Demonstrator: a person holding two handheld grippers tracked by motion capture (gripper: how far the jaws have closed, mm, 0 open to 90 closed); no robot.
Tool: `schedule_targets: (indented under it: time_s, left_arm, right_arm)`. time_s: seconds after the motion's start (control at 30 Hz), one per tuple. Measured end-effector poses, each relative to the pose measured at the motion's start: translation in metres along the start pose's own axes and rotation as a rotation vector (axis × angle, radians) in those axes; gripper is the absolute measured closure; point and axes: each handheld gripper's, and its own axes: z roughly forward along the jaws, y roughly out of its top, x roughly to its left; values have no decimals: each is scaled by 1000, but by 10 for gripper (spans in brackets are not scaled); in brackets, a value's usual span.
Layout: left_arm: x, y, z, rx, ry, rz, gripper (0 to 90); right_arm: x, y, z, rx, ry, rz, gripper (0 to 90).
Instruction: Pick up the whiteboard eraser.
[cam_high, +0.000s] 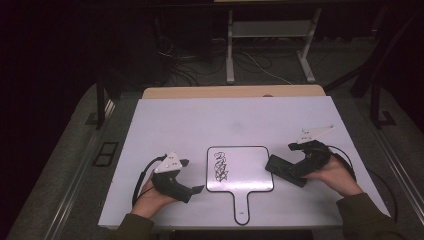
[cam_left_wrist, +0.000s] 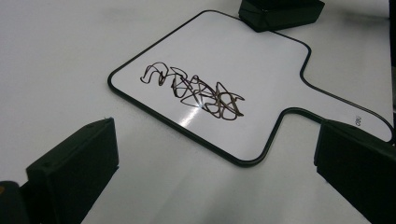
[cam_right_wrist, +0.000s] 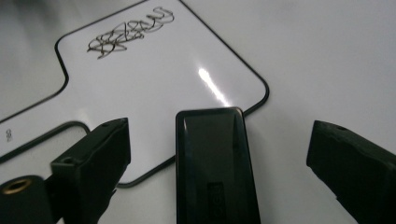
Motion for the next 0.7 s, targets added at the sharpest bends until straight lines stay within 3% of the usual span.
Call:
schedule_targets:
  time_s: [0.13,0.2,0.7]
  left_arm:
    - [0,0,-1,3,1,8,0]
    - [1,0,-1,2,1,7,0]
    - [1,0,-1,9,2,4,0]
  right_arm:
    - [0,-3,4,50,1,3,61]
    - [-1,-5,4,60,10,-4,139]
    - [-3,-14,13,148,-2,-29,193]
